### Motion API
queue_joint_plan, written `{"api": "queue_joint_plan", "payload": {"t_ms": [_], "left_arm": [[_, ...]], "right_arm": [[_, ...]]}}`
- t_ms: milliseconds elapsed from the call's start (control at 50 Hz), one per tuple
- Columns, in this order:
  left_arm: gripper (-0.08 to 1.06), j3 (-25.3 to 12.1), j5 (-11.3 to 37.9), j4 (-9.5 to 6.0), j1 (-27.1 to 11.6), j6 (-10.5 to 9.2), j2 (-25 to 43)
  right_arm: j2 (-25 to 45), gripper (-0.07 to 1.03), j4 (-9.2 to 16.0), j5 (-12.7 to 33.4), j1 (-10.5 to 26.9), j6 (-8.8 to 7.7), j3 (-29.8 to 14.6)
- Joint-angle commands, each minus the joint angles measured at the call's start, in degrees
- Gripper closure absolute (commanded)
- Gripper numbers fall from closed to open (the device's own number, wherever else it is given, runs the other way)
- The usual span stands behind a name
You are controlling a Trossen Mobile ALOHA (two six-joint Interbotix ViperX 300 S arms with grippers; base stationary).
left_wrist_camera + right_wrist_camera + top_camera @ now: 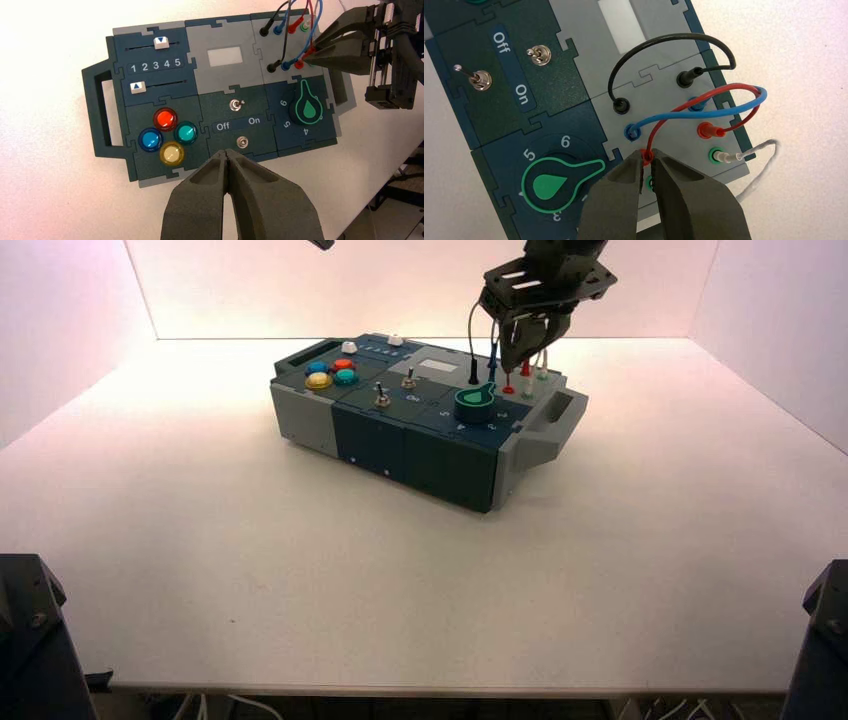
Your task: Insert the red wire.
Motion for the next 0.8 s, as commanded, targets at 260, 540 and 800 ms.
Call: {"api": "queue_joint_plan", "payload": {"t_ms": [260, 540, 800], "left_arm": [[1.01, -1.67, -0.18, -0.09, 0.18, 0.44, -1.32], [1.01, -1.67, -0.18, -0.09, 0.18, 0.53, -1.41], [1.01, -1.67, -0.18, -0.09, 0.18, 0.53, -1.49]], "right_arm": [[-0.18, 0.98, -0.18, -1.05, -0.97, 0.18, -0.53], [0.97, 0.98, -0.09, -2.46, -0.97, 0.26, 0.88], [1.41, 0.98, 0.0, -2.55, -0.97, 0.18, 2.2]]}}
